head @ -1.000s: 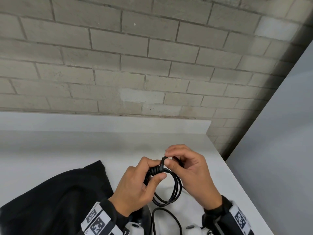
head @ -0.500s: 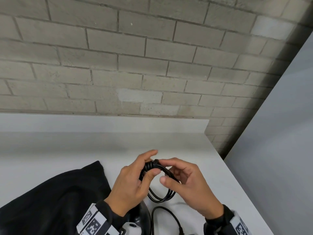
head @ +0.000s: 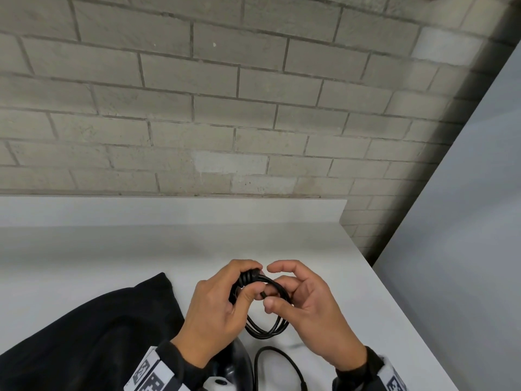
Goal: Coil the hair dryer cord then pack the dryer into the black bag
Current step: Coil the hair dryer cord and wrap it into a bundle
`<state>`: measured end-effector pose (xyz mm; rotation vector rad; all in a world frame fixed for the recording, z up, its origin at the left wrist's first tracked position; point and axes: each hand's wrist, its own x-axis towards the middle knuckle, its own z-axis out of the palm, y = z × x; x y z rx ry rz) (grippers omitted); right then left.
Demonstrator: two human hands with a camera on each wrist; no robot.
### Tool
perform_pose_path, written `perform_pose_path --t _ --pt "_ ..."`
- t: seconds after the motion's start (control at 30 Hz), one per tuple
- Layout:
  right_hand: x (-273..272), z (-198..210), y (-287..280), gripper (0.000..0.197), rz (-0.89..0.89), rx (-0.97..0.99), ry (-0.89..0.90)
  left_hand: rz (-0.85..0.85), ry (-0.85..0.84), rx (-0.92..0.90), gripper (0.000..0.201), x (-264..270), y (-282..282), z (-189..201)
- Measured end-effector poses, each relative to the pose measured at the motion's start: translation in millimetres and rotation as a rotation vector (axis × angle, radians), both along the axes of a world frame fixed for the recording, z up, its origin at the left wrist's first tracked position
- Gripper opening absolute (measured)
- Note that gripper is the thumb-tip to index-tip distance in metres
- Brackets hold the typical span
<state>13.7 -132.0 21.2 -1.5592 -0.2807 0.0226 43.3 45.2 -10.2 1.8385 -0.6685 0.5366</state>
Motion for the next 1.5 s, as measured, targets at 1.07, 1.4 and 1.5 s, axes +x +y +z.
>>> perform_pose_path --t 1.07,1.4,1.5 --pt "-10 23 -4 0.025 0.122 0.1 0.435 0.149 0.035 -0.083 0.031 -5 -8 -2" --pt "-27 -5 -7 0.023 0.05 -0.104 0.118 0.164 0.086 -0.131 0.028 -4 -7 -4" --pt "-35 -23 -3 0.022 -0.079 -0.082 0.064 0.16 0.076 -0.113 0.033 -3 -8 -4"
